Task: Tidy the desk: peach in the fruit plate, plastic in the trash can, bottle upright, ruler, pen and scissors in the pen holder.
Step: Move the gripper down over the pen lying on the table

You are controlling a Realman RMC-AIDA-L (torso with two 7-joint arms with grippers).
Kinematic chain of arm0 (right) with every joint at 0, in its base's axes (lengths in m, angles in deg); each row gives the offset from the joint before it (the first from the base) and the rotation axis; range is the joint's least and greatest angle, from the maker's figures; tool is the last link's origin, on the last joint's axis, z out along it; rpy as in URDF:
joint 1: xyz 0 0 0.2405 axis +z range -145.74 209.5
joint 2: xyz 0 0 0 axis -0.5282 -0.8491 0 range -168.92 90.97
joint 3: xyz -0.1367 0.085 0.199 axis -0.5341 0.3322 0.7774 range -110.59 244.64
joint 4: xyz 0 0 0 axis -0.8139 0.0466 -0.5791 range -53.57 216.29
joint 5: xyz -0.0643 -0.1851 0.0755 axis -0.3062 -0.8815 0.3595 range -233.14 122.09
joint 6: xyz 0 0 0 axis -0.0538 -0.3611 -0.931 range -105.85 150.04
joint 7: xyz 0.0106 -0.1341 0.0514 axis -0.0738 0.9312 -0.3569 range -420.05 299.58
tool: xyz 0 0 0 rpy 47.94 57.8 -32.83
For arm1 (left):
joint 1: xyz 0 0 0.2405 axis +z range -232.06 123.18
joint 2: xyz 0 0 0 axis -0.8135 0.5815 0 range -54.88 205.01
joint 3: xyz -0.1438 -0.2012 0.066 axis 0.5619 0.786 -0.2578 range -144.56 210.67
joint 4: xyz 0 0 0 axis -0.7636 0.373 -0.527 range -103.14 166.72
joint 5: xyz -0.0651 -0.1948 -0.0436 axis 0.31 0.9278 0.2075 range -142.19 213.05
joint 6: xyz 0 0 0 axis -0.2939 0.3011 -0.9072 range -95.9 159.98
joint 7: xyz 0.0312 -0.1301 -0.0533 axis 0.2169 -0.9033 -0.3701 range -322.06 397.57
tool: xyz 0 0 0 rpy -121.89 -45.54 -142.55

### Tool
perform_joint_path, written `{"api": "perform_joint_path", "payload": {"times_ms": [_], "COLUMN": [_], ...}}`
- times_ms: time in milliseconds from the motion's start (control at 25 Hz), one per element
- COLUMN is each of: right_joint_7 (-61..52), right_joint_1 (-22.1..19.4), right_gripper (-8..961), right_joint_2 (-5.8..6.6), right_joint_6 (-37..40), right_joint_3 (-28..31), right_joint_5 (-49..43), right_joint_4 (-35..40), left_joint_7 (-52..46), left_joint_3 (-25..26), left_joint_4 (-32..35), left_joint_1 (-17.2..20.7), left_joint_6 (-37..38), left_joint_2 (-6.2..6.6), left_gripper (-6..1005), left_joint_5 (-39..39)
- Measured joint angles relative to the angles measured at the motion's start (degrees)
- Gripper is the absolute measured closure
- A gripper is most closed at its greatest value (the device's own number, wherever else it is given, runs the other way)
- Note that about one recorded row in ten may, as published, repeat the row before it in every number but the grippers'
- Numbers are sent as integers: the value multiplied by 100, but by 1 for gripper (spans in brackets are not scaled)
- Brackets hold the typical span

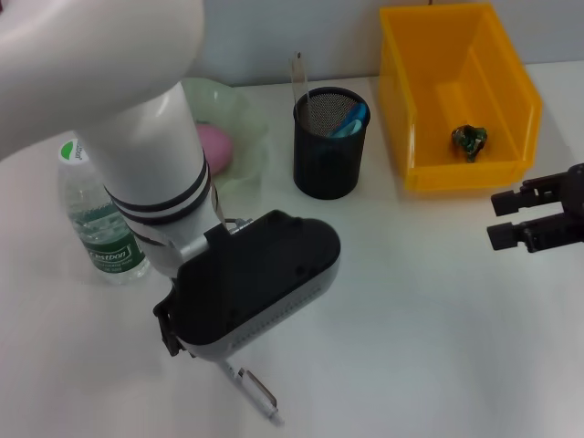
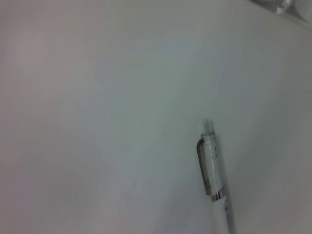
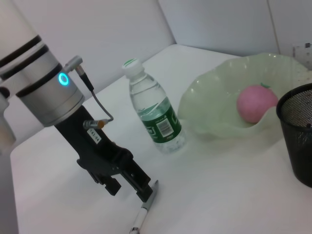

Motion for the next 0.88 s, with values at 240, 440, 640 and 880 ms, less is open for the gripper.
{"api": "perform_joint_path", "payload": {"times_ms": [240, 440, 640, 880], "right_joint_7": [10, 35, 52, 56], "right_joint_1": [54, 95, 133, 118], "right_gripper": [257, 258, 259, 260], "right_joint_2": [-9, -20, -15, -18], "right_joint_6": [-245, -330, -429, -445], "right_joint_3": [-9, -10, -35, -61], "right_joint_5": [-56, -66, -66, -67], "right_joint_4": [-294, -320, -395, -395], "left_joint_7": [413, 456, 532, 539], "left_joint_3": [-251, -317, -323, -344], "left_joint_4": [-314, -337, -489, -636], "left_joint_1": [-23, -26, -43, -72], "left_joint_6": [-346, -475, -608, -745], "left_joint_2": [-1, -5, -7, -9], "left_gripper": [152, 152, 153, 153], "left_joint_5": [-66, -36, 81, 150]}}
